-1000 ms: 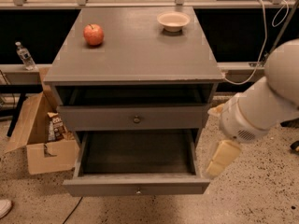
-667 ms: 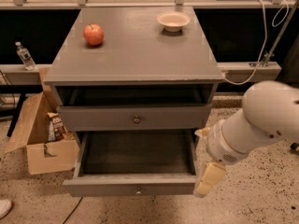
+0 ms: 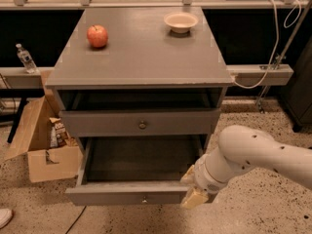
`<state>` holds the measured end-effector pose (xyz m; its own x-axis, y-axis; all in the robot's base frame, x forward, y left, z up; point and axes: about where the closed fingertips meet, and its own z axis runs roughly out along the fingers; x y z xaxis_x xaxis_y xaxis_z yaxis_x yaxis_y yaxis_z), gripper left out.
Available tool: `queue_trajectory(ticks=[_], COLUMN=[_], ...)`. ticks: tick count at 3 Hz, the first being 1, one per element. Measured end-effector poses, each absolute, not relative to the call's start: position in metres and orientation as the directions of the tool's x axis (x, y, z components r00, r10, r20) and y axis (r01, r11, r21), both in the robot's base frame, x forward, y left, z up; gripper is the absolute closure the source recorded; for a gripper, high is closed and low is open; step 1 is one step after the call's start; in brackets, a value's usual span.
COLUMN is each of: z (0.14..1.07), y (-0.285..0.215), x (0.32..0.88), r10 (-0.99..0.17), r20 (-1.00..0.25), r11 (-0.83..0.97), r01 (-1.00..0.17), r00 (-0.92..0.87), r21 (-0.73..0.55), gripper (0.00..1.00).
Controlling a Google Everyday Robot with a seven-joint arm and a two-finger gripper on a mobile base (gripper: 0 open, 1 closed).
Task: Close middle drawer
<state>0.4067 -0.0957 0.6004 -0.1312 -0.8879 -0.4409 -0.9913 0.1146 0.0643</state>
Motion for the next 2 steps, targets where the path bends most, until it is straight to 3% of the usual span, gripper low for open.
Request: queue_trajectory(ticks=[2], z=[0.5845], y=[-0.0921], x=[0.4061], r10=[-0.882], r20=[-0.449], r11=[0.113], r01=[-0.99], r00=[-0.14], r21=[0.086], gripper=[0.87])
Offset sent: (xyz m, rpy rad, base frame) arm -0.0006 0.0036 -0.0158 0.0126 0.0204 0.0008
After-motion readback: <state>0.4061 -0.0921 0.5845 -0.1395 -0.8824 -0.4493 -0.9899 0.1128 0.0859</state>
